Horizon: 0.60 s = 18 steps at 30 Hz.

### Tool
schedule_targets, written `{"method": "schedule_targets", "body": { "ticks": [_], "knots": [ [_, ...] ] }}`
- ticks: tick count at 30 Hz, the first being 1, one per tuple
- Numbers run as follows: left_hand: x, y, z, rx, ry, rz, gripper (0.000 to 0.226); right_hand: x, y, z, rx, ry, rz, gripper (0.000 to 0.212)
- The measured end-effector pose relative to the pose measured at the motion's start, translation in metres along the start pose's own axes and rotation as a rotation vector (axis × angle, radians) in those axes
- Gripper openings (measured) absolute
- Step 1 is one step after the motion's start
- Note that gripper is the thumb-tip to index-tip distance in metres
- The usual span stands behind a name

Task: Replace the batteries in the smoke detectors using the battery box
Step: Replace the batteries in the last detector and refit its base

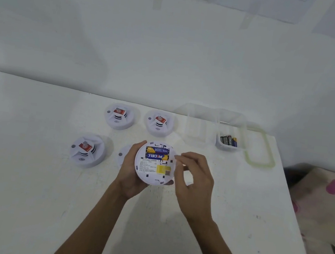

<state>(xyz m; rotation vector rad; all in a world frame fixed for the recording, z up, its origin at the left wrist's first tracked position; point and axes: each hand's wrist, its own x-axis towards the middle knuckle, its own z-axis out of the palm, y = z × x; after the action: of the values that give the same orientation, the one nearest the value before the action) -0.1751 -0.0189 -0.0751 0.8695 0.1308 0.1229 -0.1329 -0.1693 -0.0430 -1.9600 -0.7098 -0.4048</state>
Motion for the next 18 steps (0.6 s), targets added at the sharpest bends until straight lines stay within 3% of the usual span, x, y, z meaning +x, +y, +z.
{"method": "schedule_targets", "body": {
  "ticks": [4, 8, 10, 16, 18],
  "knots": [
    [0.004, 0.0, -0.006, -0.242, -0.029, -0.297, 0.062, -0.01, 0.021, -0.011, -0.099, -0.086, 0.217, 0.016],
    [0.007, -0.001, -0.014, -0.294, -0.139, -0.394, 0.064, -0.02, 0.04, -0.021, -0.495, -0.531, 0.507, 0.039],
    [0.009, -0.002, -0.013, -0.308, -0.221, -0.386, 0.063, -0.028, 0.042, -0.022, -0.636, -0.658, 0.576, 0.048],
    [0.007, -0.006, -0.013, -0.279, -0.233, -0.359, 0.064, -0.03, 0.046, -0.018, -0.62, -0.656, 0.682, 0.053],
    [0.007, -0.006, -0.01, -0.294, -0.27, -0.369, 0.063, -0.028, 0.046, -0.018, -0.596, -0.598, 0.607, 0.025]
  ]
}}
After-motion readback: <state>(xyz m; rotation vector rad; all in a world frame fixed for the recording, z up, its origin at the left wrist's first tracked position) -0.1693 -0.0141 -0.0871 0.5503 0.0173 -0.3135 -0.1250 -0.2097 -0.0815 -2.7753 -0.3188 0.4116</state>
